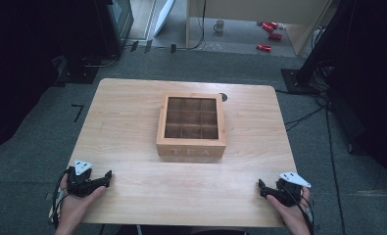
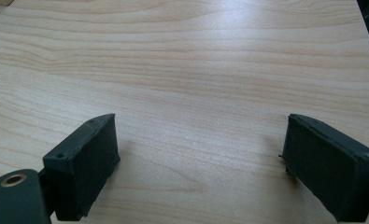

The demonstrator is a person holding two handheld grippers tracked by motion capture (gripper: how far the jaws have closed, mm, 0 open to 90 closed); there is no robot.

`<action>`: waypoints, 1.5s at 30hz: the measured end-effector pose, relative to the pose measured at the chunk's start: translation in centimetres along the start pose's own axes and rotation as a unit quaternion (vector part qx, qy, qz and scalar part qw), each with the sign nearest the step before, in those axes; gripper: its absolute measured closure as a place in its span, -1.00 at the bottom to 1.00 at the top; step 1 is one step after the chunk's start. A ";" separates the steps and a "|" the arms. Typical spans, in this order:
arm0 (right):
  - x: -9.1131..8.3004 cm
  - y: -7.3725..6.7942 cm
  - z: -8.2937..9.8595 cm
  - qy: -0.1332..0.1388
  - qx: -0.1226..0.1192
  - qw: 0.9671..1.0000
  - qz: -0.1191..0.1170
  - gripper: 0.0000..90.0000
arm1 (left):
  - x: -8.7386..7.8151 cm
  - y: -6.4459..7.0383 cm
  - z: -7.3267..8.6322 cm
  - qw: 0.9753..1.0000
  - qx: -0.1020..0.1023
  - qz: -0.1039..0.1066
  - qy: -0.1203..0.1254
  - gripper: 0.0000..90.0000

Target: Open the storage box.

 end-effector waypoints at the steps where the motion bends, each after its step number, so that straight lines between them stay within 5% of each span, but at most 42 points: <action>1: 0.0 0.0 0.0 0.000 0.000 1.000 0.000 -0.77 | 0.0 0.0 0.0 1.000 0.000 0.000 -0.001 -0.64; 9: 0.0 -0.2 -0.1 -0.001 0.000 1.000 0.005 -0.77 | 0.1 1.1 -1.2 1.000 0.003 0.014 0.009 -0.63; 15: -0.6 -0.8 -0.6 0.000 0.008 1.000 -0.004 -0.71 | 0.4 3.5 -3.0 0.999 0.022 0.040 0.022 -0.62; 23: -1.1 -1.8 -2.3 0.016 0.027 0.999 -0.017 -0.71 | 1.1 6.7 -5.3 0.995 0.039 0.082 0.034 -0.61; 32: -1.1 -3.2 -4.8 0.033 0.016 0.999 -0.023 -0.70 | 1.6 9.8 -8.5 0.990 0.050 0.116 0.056 -0.52; 45: -0.4 -6.9 -8.3 0.051 -0.012 0.998 -0.043 -0.70 | 2.2 12.8 -10.2 0.985 0.065 0.143 0.063 -0.45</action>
Point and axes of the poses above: each handheld gripper's, and its own axes: x roughly forward along the jaws, z roughly out of its underside, y roughly to its right, the point moved 8 cm from there along x, roughly forward along the jaws, and after that the axes turned 6 degrees about x, right-handed, at the moved point
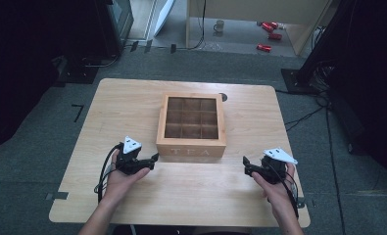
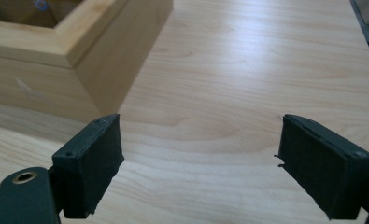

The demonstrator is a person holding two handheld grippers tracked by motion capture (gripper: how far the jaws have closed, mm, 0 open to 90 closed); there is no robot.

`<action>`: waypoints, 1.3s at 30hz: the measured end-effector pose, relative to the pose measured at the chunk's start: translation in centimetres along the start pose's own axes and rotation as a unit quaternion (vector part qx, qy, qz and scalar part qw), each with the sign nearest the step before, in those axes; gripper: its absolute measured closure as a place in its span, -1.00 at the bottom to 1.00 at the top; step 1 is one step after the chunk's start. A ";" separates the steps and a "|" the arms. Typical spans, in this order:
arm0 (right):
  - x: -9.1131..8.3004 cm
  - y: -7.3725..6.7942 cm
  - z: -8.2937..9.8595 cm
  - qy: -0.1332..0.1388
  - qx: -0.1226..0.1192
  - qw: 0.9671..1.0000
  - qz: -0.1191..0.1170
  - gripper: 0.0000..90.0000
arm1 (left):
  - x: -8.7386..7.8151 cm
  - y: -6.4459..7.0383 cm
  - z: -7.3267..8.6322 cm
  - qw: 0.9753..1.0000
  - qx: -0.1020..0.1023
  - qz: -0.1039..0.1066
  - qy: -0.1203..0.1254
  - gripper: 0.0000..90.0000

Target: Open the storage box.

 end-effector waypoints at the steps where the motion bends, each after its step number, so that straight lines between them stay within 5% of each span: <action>1: 0.1 -0.4 -0.2 0.001 -0.002 1.000 -0.003 -0.70 | 0.2 0.2 -0.2 1.000 0.002 0.003 0.000 -0.43; 21: 2.9 -5.2 -2.1 0.005 -0.011 0.999 -0.030 -0.69 | 1.5 1.3 -1.3 0.998 0.000 0.057 0.024 0.41; 39: 4.0 -8.8 -2.8 0.009 -0.021 0.998 -0.065 -0.69 | 1.0 0.9 -1.9 0.997 -0.007 0.065 0.031 0.54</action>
Point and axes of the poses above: each handheld gripper's, and its own axes: x roughly forward along the jaws, z roughly out of its underside, y roughly to its right, the point moved 8 cm from there along x, roughly forward along the jaws, and after that the axes turned 6 degrees about x, right-handed, at the moved point
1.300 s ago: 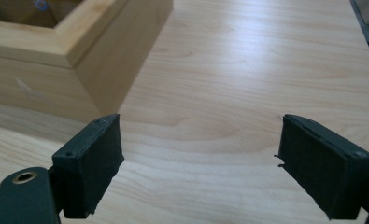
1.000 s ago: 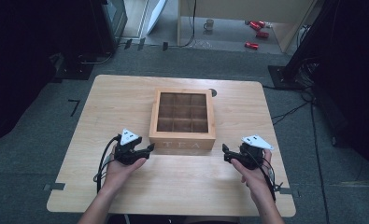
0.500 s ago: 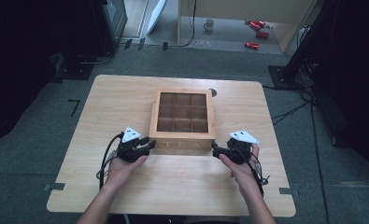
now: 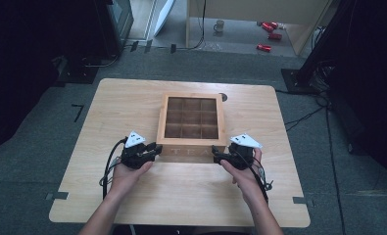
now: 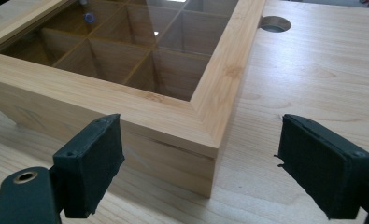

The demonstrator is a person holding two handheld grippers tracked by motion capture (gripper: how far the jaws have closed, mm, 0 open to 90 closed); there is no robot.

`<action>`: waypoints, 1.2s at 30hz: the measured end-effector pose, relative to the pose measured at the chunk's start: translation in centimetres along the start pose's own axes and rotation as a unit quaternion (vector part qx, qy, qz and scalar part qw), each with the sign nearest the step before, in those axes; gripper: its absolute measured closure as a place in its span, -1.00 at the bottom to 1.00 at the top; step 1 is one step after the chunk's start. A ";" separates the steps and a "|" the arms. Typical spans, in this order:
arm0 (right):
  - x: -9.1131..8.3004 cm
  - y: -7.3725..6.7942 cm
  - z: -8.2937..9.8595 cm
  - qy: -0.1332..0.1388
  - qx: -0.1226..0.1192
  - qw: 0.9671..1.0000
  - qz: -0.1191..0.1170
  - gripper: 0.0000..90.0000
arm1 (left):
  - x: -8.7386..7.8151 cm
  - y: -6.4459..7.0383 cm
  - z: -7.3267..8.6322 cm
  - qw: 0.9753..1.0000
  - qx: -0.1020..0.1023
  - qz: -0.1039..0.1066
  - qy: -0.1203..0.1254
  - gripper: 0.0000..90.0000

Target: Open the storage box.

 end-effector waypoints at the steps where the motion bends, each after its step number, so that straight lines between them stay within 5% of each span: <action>1: 0.0 -0.1 0.0 0.000 -0.001 1.000 -0.001 -0.69 | 0.0 0.0 0.0 1.000 0.000 0.000 0.000 0.54; 19: 1.4 -1.1 0.8 -0.009 -0.023 1.000 -0.007 -0.68 | -0.3 0.1 -0.6 1.000 0.000 0.000 0.008 0.53; 31: 1.8 -1.0 0.9 0.020 -0.032 0.999 0.005 -0.35 | -0.4 0.1 -0.8 1.000 -0.003 0.006 0.014 0.52; 36: 1.6 -1.2 0.8 0.024 -0.035 0.999 0.009 -0.32 | -0.6 0.4 -0.7 1.000 0.004 0.012 0.015 0.31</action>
Point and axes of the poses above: each handheld gripper's, and its own axes: x roughly forward along the jaws, z roughly out of its underside, y roughly to its right, the point moved 8 cm from there along x, roughly forward along the jaws, and after that the axes turned 6 degrees about x, right-handed, at the moved point
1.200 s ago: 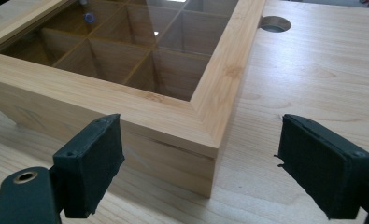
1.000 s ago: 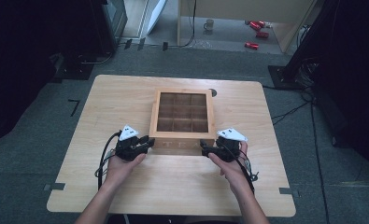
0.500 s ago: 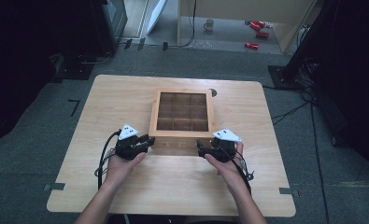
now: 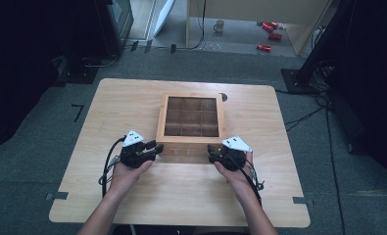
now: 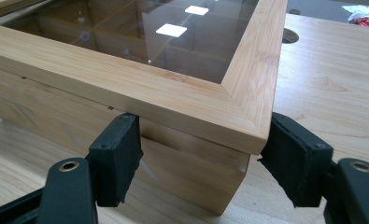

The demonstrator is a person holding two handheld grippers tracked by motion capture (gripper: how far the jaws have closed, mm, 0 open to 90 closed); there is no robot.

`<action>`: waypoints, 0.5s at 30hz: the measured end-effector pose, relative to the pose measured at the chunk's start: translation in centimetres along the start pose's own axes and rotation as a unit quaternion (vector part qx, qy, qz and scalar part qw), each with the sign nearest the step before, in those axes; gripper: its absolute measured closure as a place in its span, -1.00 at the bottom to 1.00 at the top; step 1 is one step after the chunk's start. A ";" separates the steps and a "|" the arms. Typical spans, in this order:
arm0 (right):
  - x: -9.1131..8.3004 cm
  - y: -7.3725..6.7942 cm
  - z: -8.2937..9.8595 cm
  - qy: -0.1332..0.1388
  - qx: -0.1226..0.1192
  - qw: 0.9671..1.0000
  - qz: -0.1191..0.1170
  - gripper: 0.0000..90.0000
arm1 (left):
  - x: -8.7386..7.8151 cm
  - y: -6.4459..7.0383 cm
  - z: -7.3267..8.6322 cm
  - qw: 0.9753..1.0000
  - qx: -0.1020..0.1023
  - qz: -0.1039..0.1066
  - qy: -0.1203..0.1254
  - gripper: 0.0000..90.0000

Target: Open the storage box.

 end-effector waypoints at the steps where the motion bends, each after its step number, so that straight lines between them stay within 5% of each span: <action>1: -0.1 0.0 -0.1 0.003 0.001 1.000 -0.002 -0.32 | 0.0 0.0 0.0 1.000 0.000 0.000 0.000 0.20; 8: -0.8 0.0 -1.5 0.022 -0.005 1.000 -0.003 -0.32 | -0.3 -0.5 2.2 0.998 0.006 -0.041 -0.046 -0.36; 15: -1.6 -0.1 -3.4 0.039 -0.015 0.999 0.000 -0.32 | -1.3 -1.7 6.3 0.993 -0.008 -0.075 -0.089 -0.54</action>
Point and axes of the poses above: each handheld gripper's, and its own axes: x roughly forward along the jaws, z roughly out of its underside, y roughly to its right, the point moved 8 cm from there along x, roughly forward along the jaws, and after that the axes turned 6 degrees about x, right-handed, at the moved point
